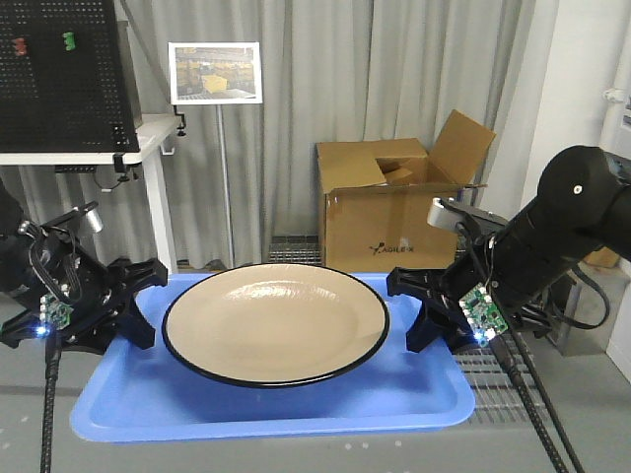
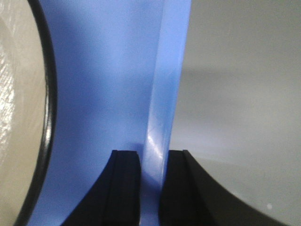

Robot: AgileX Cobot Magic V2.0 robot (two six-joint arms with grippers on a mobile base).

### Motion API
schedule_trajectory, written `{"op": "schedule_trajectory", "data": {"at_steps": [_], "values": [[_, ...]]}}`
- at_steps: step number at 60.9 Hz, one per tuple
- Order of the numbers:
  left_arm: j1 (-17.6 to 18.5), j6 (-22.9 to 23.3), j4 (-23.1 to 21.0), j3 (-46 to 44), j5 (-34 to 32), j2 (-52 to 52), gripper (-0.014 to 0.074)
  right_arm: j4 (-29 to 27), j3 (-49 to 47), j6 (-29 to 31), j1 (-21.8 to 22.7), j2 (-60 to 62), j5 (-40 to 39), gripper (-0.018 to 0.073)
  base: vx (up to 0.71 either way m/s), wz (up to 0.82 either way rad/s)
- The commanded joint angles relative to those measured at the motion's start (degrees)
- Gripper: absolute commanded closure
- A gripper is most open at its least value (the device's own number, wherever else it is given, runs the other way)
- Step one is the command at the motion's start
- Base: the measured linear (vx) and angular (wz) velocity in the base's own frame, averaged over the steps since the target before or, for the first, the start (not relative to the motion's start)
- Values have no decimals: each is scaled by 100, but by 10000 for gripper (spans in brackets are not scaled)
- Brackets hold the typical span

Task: Place disk in tray to left cabinet
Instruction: 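Hold the tray with both grippers while driving to the white cabinet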

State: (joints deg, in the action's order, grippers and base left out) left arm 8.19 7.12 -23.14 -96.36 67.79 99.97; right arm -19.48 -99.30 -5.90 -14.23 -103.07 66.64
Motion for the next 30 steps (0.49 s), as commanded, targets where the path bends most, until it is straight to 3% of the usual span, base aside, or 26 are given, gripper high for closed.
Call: {"op": "schedule_trajectory", "data": {"at_steps": [1, 30], "values": [[193, 73, -1199, -224, -203, -347, 596, -1092, -239, 60, -173, 330, -431, 565, 52, -3], [193, 73, -1199, -224, -203, -347, 596, -1091, -239, 60, -173, 330, -430, 565, 49, -7]]}}
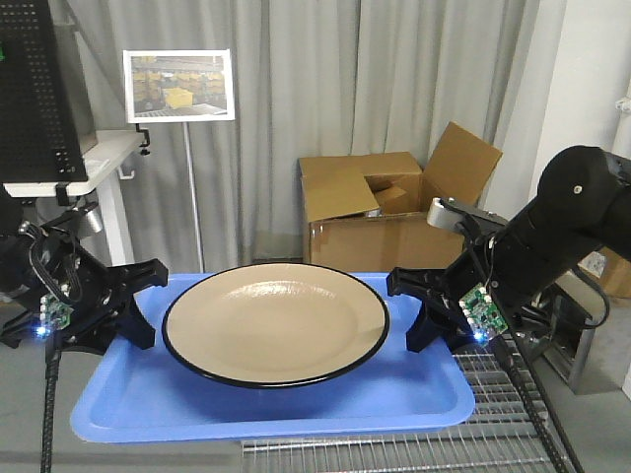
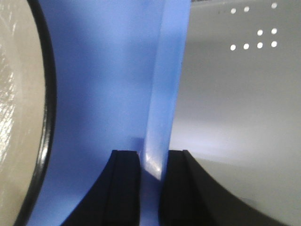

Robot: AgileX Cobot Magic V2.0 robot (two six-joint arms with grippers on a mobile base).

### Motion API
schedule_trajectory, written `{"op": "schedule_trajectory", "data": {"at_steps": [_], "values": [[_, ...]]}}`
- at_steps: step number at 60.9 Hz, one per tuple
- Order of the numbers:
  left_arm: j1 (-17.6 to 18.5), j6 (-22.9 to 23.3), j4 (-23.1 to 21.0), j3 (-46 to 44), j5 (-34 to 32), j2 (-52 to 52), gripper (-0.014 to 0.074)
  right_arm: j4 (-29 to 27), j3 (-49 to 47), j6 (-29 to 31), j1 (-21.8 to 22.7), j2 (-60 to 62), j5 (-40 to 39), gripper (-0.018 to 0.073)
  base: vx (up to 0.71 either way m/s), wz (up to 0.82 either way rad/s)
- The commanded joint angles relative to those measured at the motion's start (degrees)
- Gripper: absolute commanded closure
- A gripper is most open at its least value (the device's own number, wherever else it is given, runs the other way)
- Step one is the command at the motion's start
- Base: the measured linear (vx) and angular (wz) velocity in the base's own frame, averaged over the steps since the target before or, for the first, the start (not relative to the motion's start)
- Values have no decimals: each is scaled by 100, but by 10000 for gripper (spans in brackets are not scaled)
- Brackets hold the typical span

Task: Place disk in tray to left cabinet
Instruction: 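Hold the tray with both grippers while driving to the white cabinet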

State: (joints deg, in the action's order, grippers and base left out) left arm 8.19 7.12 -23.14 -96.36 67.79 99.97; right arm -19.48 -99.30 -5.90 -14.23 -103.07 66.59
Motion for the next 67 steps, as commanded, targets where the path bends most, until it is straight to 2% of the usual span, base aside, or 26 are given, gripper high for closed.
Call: {"op": "schedule_trajectory", "data": {"at_steps": [1, 43, 67], "values": [[193, 73, -1199, -224, -203, -347, 596, -1091, -239, 60, -173, 330, -425, 565, 45, -7], [193, 73, -1199, -224, -201, -347, 596, -1092, -239, 60, -173, 330, -430, 565, 40, -6], [193, 73, -1199, -224, -201, -347, 596, -1092, -239, 60, -173, 330, -430, 565, 24, -29]]}}
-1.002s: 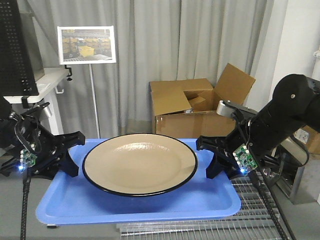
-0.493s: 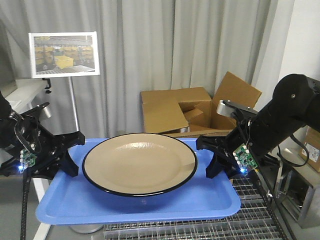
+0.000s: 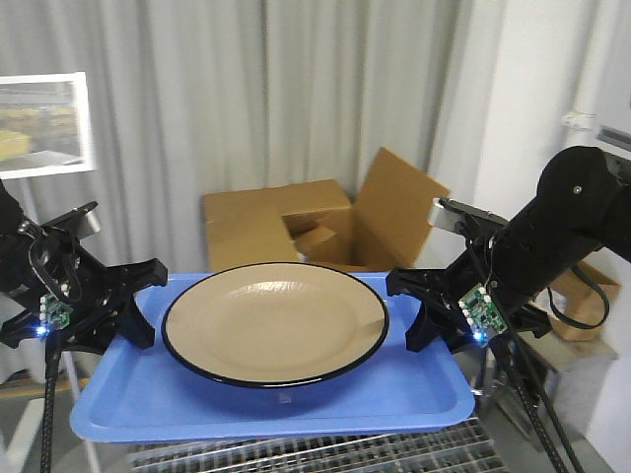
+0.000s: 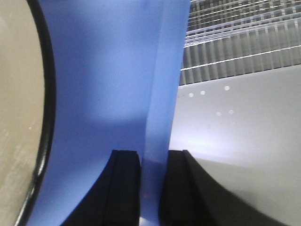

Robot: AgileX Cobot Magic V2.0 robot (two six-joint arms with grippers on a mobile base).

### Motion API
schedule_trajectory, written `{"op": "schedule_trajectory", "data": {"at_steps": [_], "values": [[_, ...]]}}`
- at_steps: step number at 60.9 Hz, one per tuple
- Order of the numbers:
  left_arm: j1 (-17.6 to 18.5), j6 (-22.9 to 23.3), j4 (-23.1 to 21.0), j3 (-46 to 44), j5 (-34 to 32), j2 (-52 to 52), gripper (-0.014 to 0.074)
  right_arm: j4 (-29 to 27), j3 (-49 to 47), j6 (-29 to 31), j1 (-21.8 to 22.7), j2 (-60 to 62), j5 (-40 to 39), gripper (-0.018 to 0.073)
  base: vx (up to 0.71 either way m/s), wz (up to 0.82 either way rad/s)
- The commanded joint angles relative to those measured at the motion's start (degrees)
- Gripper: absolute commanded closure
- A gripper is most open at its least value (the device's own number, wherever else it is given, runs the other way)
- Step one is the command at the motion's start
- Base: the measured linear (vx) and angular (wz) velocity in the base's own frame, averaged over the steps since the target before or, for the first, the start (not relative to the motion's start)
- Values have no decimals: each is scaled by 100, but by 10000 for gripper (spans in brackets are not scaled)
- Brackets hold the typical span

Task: Place disk in tray to left cabinet
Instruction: 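Hold the tray with both grippers while driving to the white cabinet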

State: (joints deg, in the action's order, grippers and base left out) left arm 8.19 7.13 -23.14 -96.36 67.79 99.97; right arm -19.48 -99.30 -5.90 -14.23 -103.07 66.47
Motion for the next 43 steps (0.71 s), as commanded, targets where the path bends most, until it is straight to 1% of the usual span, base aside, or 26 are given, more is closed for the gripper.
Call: {"op": "schedule_trajectory", "data": {"at_steps": [1, 43], "values": [[193, 71, -1199, -224, -201, -347, 596, -1092, -239, 60, -173, 330, -418, 565, 15, -46], [193, 71, -1199, -224, -201, -347, 596, -1092, -239, 60, -173, 330, -409, 565, 10, -50]]}}
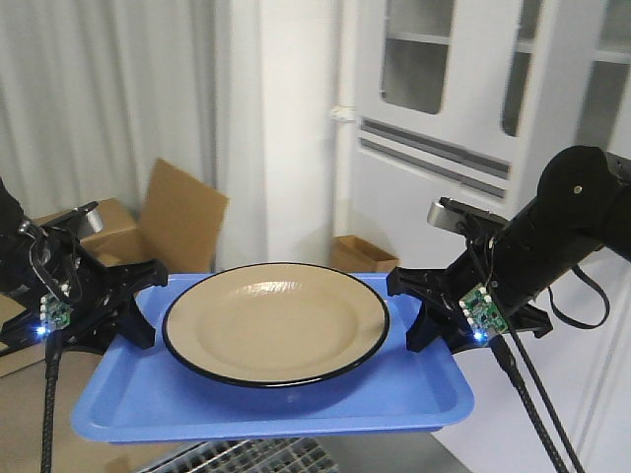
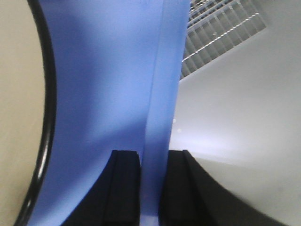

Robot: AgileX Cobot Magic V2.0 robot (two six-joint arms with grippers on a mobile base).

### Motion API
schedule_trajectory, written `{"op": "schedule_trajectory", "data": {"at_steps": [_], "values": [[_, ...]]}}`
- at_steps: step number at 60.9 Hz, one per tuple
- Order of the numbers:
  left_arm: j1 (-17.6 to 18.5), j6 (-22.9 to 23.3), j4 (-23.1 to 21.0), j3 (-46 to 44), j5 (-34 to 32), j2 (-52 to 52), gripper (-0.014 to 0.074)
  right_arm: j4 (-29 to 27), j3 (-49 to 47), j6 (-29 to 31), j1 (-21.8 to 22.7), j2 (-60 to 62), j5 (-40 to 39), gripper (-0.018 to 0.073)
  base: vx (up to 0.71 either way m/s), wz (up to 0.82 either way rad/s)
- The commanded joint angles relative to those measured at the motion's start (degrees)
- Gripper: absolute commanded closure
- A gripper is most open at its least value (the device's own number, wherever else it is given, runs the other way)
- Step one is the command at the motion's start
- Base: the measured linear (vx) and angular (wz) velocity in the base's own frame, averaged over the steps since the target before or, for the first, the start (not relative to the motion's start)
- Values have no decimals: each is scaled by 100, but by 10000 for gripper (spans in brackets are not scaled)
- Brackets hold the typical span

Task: Place disk in tray to left cabinet
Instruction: 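Hold the tray with both grippers while driving to the white cabinet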

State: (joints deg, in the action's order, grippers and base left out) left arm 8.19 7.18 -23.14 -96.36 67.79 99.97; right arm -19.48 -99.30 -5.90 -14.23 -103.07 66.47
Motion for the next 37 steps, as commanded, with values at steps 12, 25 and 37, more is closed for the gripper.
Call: {"op": "schedule_trajectory", "data": {"at_steps": [12, 25, 37], "values": [[193, 67, -1199, -224, -201, -347, 596, -1092, -239, 60, -173, 330, -409, 565, 6, -43], [193, 67, -1199, -224, -201, -347, 596, -1092, -239, 60, -173, 330, -409, 565, 4, -38], [193, 67, -1199, -224, -201, -347, 596, -1092, -239, 60, -173, 330, -409, 565, 3, -31]]}}
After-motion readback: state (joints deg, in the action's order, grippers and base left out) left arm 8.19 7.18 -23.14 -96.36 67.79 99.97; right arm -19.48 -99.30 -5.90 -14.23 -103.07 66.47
